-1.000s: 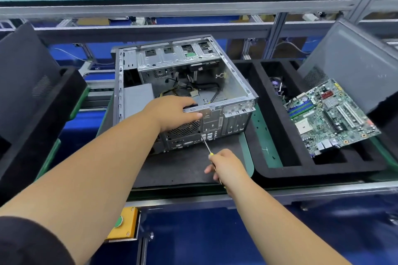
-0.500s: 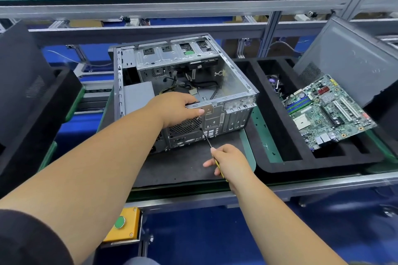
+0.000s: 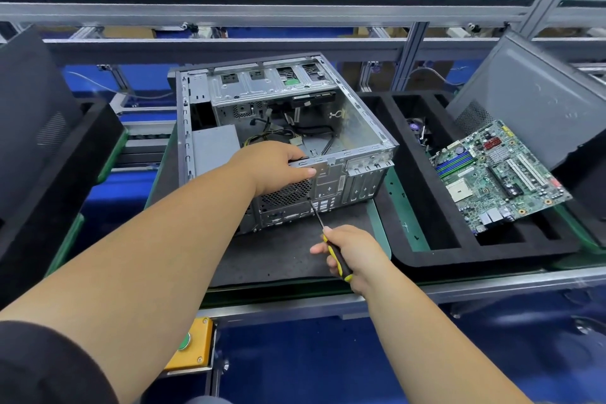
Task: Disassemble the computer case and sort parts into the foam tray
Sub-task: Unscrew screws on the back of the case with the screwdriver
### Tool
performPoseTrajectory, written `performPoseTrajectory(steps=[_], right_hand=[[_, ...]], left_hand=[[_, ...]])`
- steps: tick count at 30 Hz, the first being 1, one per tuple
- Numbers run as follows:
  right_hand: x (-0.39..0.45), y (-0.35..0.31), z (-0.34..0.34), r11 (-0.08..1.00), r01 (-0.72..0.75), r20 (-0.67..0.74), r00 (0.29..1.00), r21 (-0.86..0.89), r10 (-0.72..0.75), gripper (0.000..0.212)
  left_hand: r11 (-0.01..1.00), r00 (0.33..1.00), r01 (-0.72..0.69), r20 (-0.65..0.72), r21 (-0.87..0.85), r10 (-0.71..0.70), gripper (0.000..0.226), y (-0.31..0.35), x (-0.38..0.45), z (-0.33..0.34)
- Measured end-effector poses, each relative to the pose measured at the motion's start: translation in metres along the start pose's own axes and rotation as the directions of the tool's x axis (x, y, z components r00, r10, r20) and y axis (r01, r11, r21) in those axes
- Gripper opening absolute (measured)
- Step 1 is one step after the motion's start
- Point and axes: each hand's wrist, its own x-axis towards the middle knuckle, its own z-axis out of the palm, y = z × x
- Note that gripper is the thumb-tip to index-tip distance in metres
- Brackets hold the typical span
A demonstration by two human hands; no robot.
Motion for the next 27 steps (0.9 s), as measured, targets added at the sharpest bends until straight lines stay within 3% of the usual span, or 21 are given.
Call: performPoseTrajectory(steps=[2, 5, 11, 15, 17, 19, 22, 24, 27], right_hand=[[0.002, 0.000, -0.004, 0.988, -0.091, 0.069, 0.994, 0.122, 0.083, 0.015], [0.005, 0.003, -0.008, 0.981, -0.106, 0.108, 0.990, 0.161, 0.089, 0.015], [0.006, 0.007, 0.000, 0.985, 0.136, -0.083, 0.986, -0.108, -0.145, 0.012], [0.005, 0.008, 0.004, 0.966, 0.182, -0.108, 0.973, -0.183, -0.204, 0.012], [0.006, 0.007, 0.003, 0.986, 0.132, -0.057, 0.989, -0.105, -0.138, 0.012], [0.007, 0.005, 0.000, 0.986, -0.021, 0.089, 0.996, 0.164, 0.007, 0.012], [0.011, 0.004, -0.006, 0.881, -0.233, 0.305, 0.946, 0.412, 0.108, 0.026], [0.014, 0.003, -0.007, 0.875, -0.249, 0.358, 0.929, 0.416, 0.094, 0.038], [0.016, 0.001, -0.002, 0.954, -0.143, 0.277, 0.958, 0.262, 0.068, 0.034]], left_hand=[[1.000, 1.000, 0.001, 0.000, 0.002, -0.001, 0.039, 0.000, 0.000, 0.000], [1.000, 1.000, -0.006, 0.005, -0.002, 0.006, 0.038, 0.001, 0.001, 0.000], [1.000, 1.000, -0.021, -0.002, 0.004, 0.021, 0.037, 0.001, 0.001, -0.001], [1.000, 1.000, -0.017, 0.005, 0.002, 0.017, 0.039, 0.001, 0.001, -0.001], [1.000, 1.000, -0.015, 0.008, 0.003, 0.015, 0.040, 0.000, 0.001, -0.001], [1.000, 1.000, -0.015, 0.011, 0.005, 0.015, 0.040, 0.000, 0.000, -0.001], [1.000, 1.000, -0.009, 0.016, -0.001, 0.009, 0.040, 0.001, 0.000, -0.001], [1.000, 1.000, -0.004, 0.023, -0.003, 0.004, 0.040, 0.001, -0.001, -0.001], [1.000, 1.000, -0.002, 0.025, 0.012, 0.002, 0.040, 0.003, -0.001, -0.002]])
